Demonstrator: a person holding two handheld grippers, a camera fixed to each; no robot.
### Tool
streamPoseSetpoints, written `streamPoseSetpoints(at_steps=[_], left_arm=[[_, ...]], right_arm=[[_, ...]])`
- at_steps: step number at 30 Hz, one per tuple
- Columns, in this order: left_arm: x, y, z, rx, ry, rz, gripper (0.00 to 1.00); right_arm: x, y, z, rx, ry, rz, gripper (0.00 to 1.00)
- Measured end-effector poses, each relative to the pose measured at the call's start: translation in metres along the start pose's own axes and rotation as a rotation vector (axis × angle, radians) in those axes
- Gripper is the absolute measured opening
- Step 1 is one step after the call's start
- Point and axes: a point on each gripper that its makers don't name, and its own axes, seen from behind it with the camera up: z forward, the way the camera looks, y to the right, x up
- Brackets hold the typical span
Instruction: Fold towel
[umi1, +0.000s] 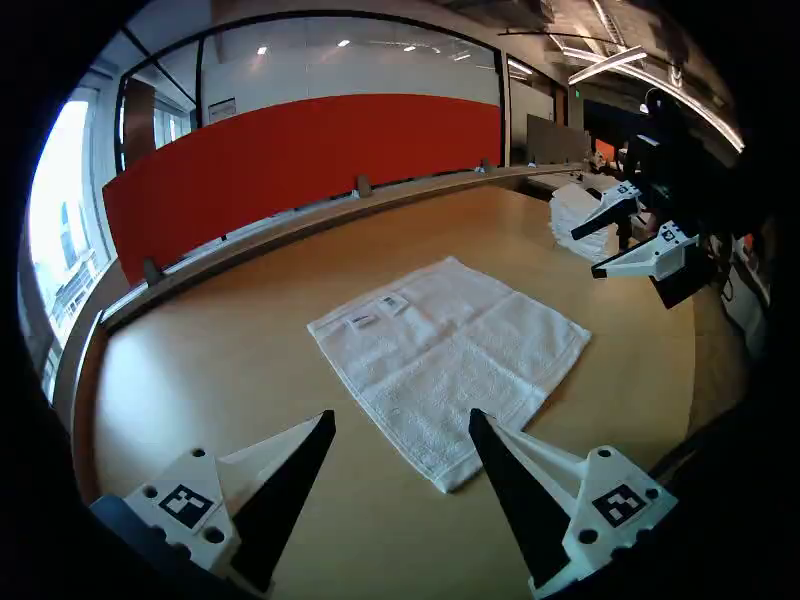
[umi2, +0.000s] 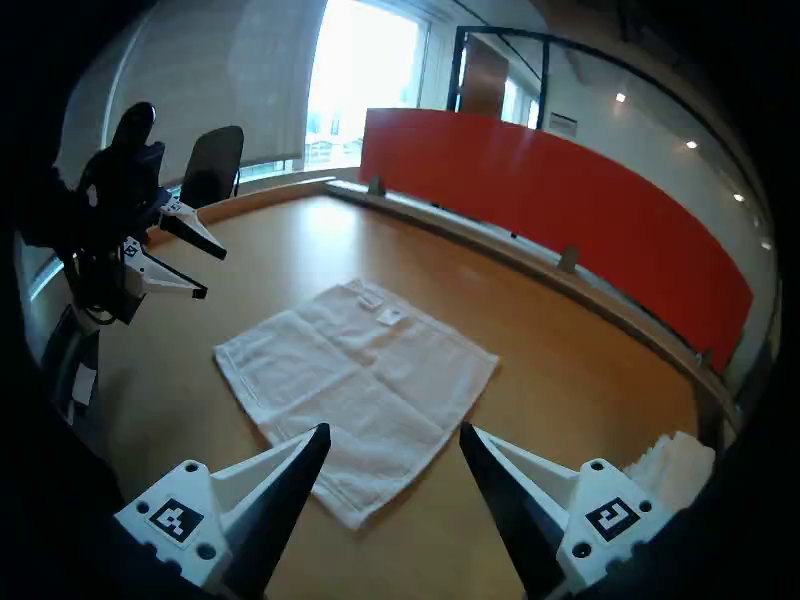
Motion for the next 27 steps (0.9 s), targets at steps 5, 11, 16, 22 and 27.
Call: streamPoseSetpoints(at_steps=[5, 11, 16, 22, 27], left_arm=[[-0.018, 0.004, 0.011, -0.017, -0.04, -0.005, 0.99], [-0.036, 0.013, 0.023, -0.049, -0.084, 0.013, 0.99], [-0.049, 0.021, 0.031, -0.075, -0.123, 0.019, 0.99], [-0.064, 0.027, 0.037, -0.093, -0.166, 0.019, 0.99], [-0.075, 0.031, 0.042, -0.103, -0.202, 0.018, 0.99]], right_arm=[[-0.02, -0.005, 0.012, 0.015, -0.047, -0.01, 1.0], [-0.038, -0.013, 0.023, 0.044, -0.085, -0.013, 1.0], [-0.056, -0.018, 0.028, 0.065, -0.124, -0.021, 1.0], [-0.075, -0.023, 0.031, 0.094, -0.169, -0.028, 1.0], [-0.087, -0.025, 0.032, 0.111, -0.193, -0.026, 1.0]])
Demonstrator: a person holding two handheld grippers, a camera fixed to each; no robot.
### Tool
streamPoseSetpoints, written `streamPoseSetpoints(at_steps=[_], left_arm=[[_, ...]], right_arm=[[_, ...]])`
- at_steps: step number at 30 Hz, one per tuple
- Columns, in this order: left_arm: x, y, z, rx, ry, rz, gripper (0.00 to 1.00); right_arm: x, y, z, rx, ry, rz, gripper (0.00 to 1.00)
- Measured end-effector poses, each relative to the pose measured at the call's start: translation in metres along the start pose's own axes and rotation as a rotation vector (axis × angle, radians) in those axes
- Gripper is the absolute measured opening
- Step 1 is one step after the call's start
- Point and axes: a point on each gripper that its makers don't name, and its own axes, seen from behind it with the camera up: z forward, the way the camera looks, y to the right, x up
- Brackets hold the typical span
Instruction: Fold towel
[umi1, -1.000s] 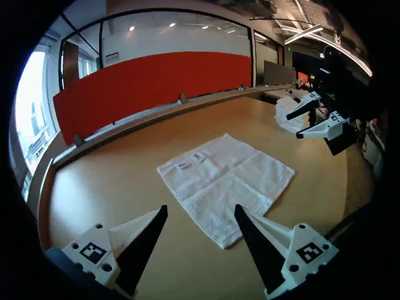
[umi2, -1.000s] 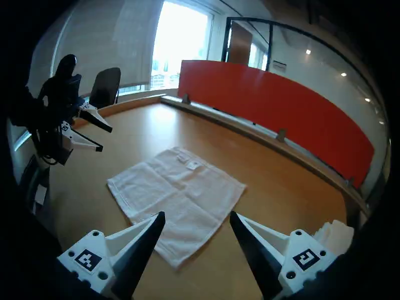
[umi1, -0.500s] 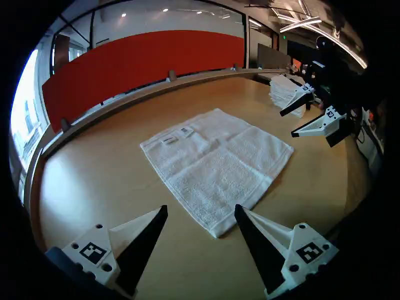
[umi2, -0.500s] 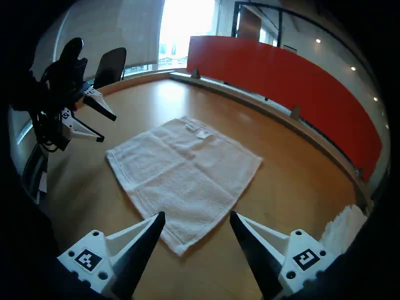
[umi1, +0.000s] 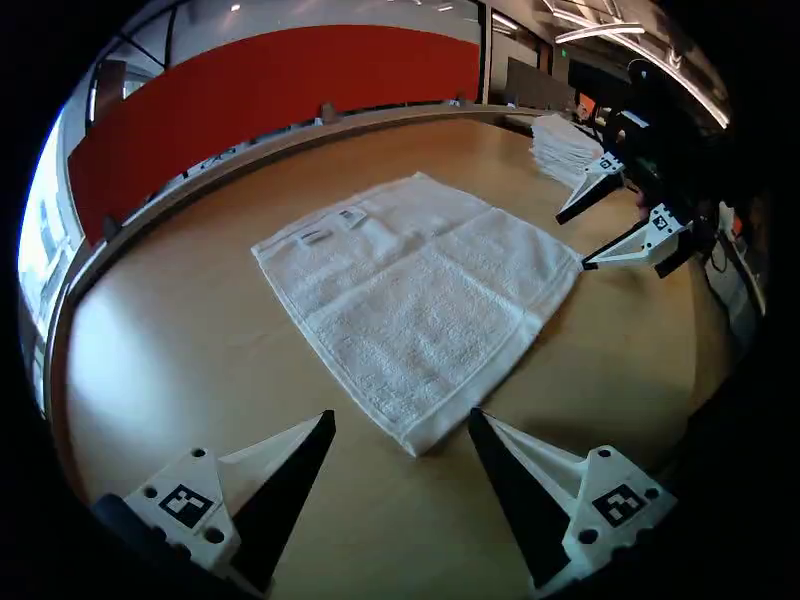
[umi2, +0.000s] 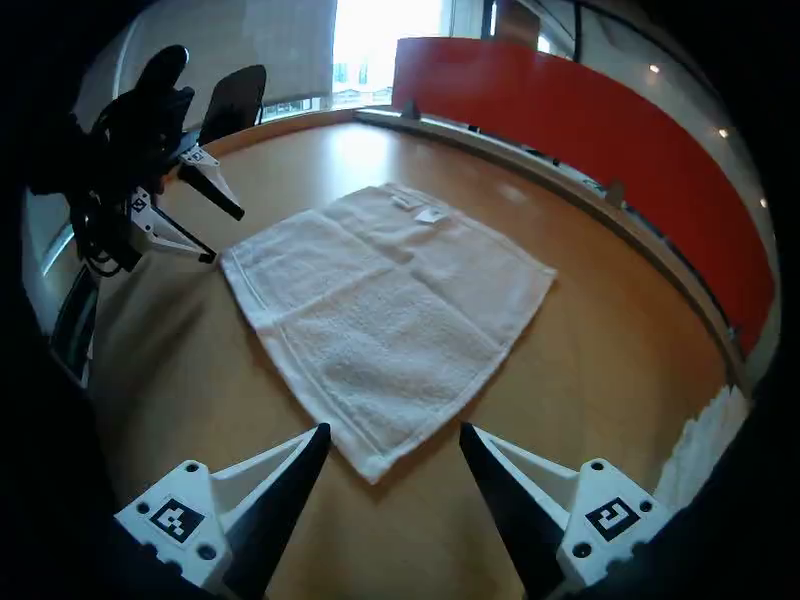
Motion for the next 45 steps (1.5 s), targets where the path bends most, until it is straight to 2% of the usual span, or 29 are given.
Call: streamPoseSetpoints(at_steps=[13, 26, 34, 38, 40, 45], left_arm=[[-0.013, 0.01, 0.016, -0.018, -0.056, 0.024, 0.99], [-0.014, 0.014, 0.017, -0.021, -0.053, 0.027, 0.89], [-0.014, 0.014, 0.018, -0.019, -0.057, 0.023, 0.74], [-0.014, 0.016, 0.018, -0.016, -0.061, 0.019, 0.61], [-0.014, 0.017, 0.018, -0.015, -0.063, 0.02, 0.49], [-0.013, 0.021, 0.018, -0.018, -0.07, 0.024, 0.34]], right_arm=[[-0.014, -0.005, 0.004, 0.048, -0.031, 0.006, 0.93], [-0.015, -0.01, 0.003, 0.076, -0.029, 0.011, 0.75], [-0.015, -0.011, 0.006, 0.079, -0.031, 0.012, 0.54], [-0.015, -0.011, 0.007, 0.076, -0.031, 0.017, 0.4], [-0.015, -0.011, 0.007, 0.075, -0.031, 0.019, 0.33], [-0.015, -0.012, 0.007, 0.07, -0.03, 0.023, 0.26]])
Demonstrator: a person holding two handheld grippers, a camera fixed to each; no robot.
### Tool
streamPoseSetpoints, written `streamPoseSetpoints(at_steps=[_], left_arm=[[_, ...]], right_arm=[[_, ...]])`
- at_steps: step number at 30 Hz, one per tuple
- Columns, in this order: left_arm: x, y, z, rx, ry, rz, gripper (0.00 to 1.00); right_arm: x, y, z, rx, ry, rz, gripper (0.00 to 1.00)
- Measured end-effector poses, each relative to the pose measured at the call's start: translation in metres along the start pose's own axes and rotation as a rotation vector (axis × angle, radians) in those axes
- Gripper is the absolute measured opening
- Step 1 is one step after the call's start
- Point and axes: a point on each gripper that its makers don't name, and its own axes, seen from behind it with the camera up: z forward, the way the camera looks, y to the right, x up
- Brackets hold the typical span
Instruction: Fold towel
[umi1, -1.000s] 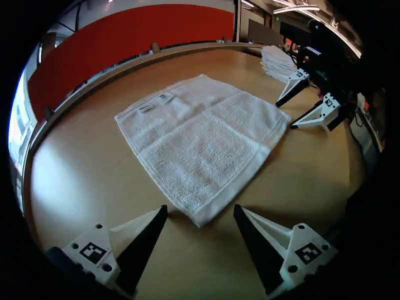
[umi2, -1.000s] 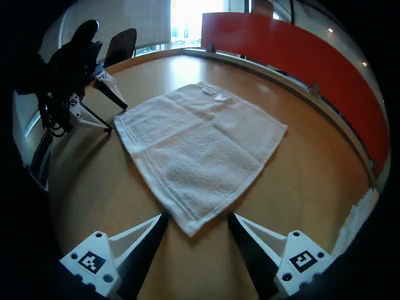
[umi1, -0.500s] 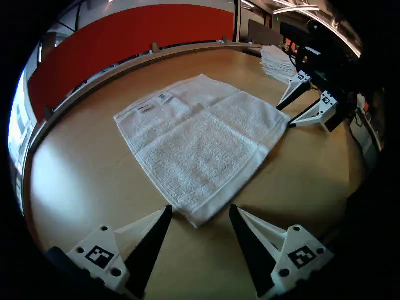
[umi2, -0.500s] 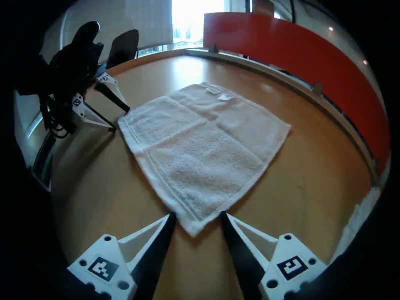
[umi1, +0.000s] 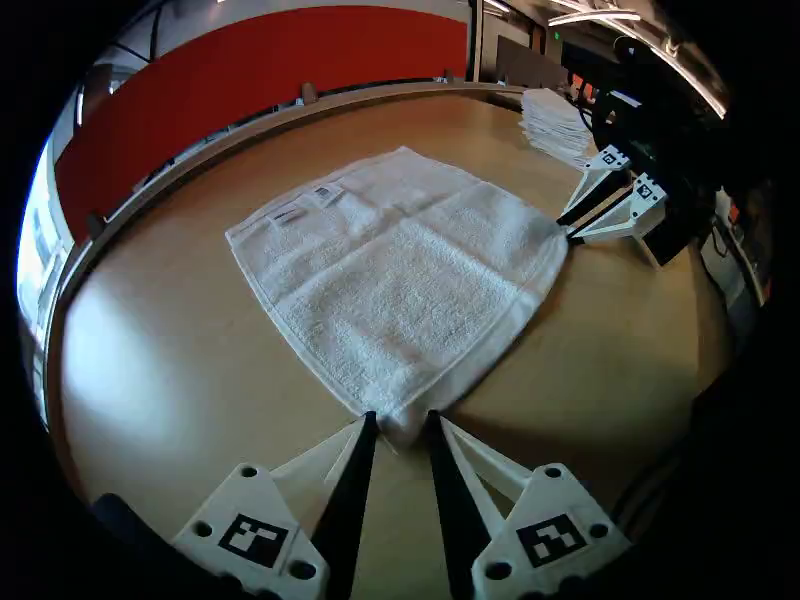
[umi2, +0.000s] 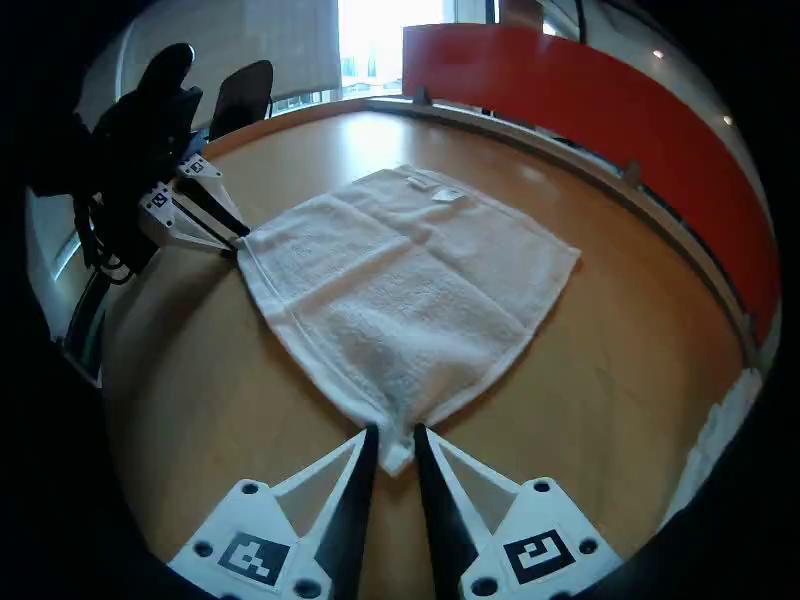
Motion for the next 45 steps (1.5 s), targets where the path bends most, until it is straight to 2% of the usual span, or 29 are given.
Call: streamPoseSetpoints(at_steps=[1, 3, 5, 9, 20, 28, 31, 45], left_arm=[[0.0, 0.0, 0.0, 0.001, -0.002, -0.001, 0.31], [0.0, -0.001, 0.0, 0.008, -0.005, -0.005, 0.18], [0.0, -0.003, 0.0, 0.02, -0.008, -0.012, 0.12], [0.001, -0.003, 0.0, 0.026, -0.013, -0.021, 0.11], [0.003, -0.003, -0.003, 0.03, -0.003, -0.044, 0.11], [0.005, 0.0, -0.003, 0.024, 0.001, -0.054, 0.11], [0.006, 0.001, -0.004, 0.02, 0.005, -0.053, 0.11], [0.016, 0.0, -0.011, 0.023, 0.022, -0.072, 0.11]], right_arm=[[0.0, 0.0, 0.0, -0.001, 0.0, 0.0, 0.25], [0.0, -0.001, -0.001, 0.001, 0.001, 0.001, 0.24], [0.001, -0.003, -0.001, 0.006, 0.002, 0.001, 0.21], [0.004, -0.005, -0.003, 0.006, 0.006, 0.006, 0.15], [0.004, -0.007, -0.005, 0.006, 0.006, 0.015, 0.13], [0.003, -0.004, -0.008, 0.001, -0.013, -0.012, 0.11], [0.004, -0.001, -0.01, -0.012, -0.012, -0.022, 0.03], [0.009, -0.004, -0.013, -0.003, -0.011, -0.019, 0.03]])
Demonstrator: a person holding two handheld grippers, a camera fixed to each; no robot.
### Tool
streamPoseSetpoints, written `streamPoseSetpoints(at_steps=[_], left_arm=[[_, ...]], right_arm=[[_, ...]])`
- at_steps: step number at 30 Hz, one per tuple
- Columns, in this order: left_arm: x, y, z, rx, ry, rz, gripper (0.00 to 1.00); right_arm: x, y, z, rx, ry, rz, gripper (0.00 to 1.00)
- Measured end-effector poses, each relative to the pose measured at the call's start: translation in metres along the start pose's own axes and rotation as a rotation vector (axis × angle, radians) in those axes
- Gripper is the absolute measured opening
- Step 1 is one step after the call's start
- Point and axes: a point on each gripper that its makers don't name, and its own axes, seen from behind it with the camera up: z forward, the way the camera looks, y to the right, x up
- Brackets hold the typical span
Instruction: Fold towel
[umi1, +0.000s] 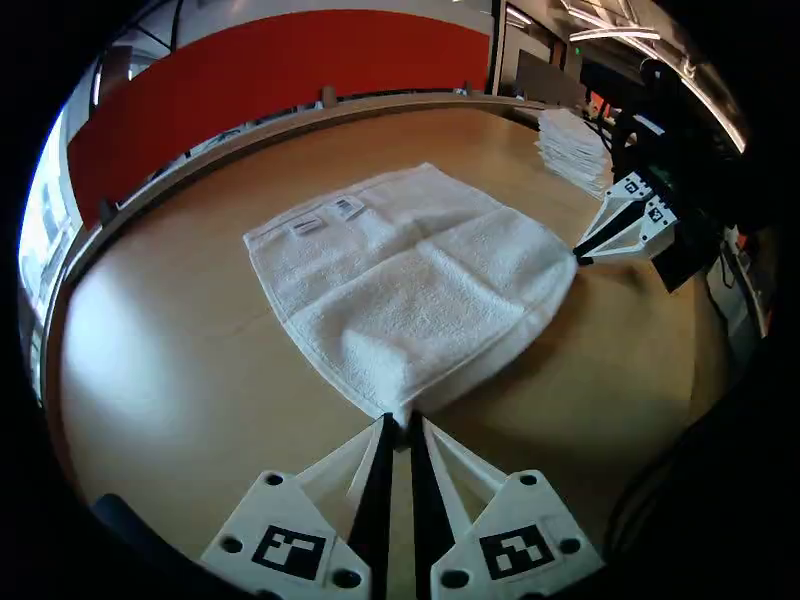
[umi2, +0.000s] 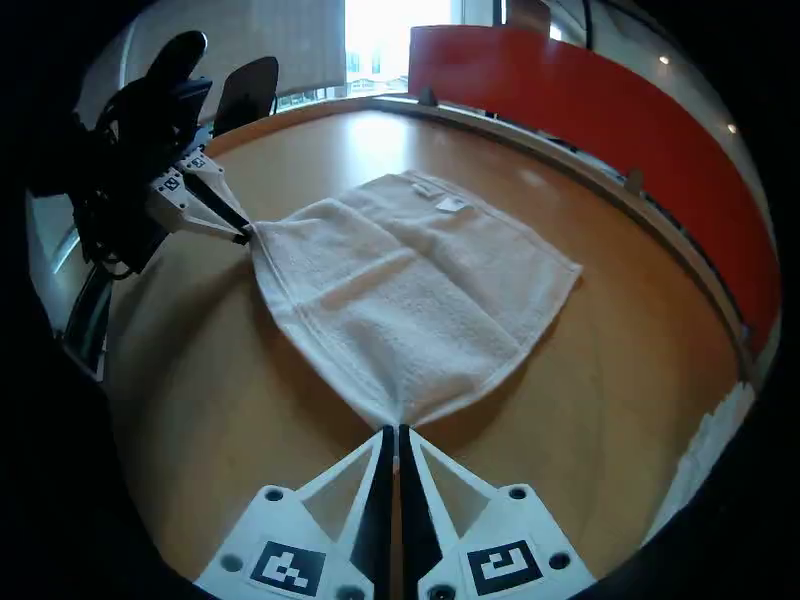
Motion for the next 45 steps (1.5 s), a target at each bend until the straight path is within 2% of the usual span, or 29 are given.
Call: streamPoseSetpoints(at_steps=[5, 17, 30, 45], left_arm=[[0.007, -0.001, -0.009, 0.004, 0.007, -0.001, 0.11], [0.025, 0.005, -0.044, -0.001, 0.006, -0.037, 0.11], [0.032, 0.022, -0.08, -0.027, -0.033, -0.078, 0.11], [0.035, 0.036, -0.11, -0.044, -0.061, -0.11, 0.11]], right_arm=[[0.01, -0.002, -0.009, 0.0, 0.019, 0.009, 0.03], [0.046, -0.002, -0.043, 0.003, 0.068, 0.002, 0.03], [0.065, -0.013, -0.08, 0.016, 0.075, -0.014, 0.03], [0.077, -0.024, -0.107, 0.03, 0.075, -0.031, 0.03]])
